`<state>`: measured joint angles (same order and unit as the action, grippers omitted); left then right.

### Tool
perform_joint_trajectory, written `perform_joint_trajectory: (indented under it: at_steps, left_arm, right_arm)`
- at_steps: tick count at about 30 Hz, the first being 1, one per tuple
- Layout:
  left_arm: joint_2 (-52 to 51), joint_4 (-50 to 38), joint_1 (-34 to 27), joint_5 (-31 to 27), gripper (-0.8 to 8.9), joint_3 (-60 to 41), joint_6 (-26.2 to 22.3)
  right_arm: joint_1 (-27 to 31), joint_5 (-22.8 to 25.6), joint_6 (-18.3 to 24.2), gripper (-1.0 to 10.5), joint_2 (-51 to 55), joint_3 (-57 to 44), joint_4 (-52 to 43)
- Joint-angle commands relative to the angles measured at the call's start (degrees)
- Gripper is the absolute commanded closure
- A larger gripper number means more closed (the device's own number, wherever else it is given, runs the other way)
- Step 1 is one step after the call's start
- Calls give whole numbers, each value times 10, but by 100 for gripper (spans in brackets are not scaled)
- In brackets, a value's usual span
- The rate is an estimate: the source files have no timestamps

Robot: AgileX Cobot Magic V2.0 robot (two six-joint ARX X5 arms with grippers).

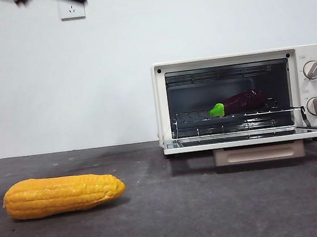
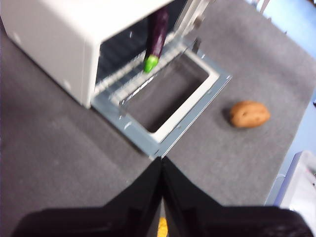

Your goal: Take the eggplant from the table,put the eggplant in the oven

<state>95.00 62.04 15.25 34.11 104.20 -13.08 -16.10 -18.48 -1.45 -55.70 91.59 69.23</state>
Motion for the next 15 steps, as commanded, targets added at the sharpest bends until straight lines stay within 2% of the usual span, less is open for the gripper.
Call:
perform_joint_trajectory:
  at_steps: [1, 9, 15]
  left_arm:
    - [35, -5, 2, 6, 819, -6, -9]
    - [115, -30, 4, 38, 819, -6, -10]
    - [166, -41, 9, 41, 819, -7, -11]
  right_arm:
    - [-1, -2, 7, 957, 10, 1, -1]
    - [-1, -2, 6, 957, 29, 1, 5]
    - [-1, -2, 6, 957, 35, 1, 15]
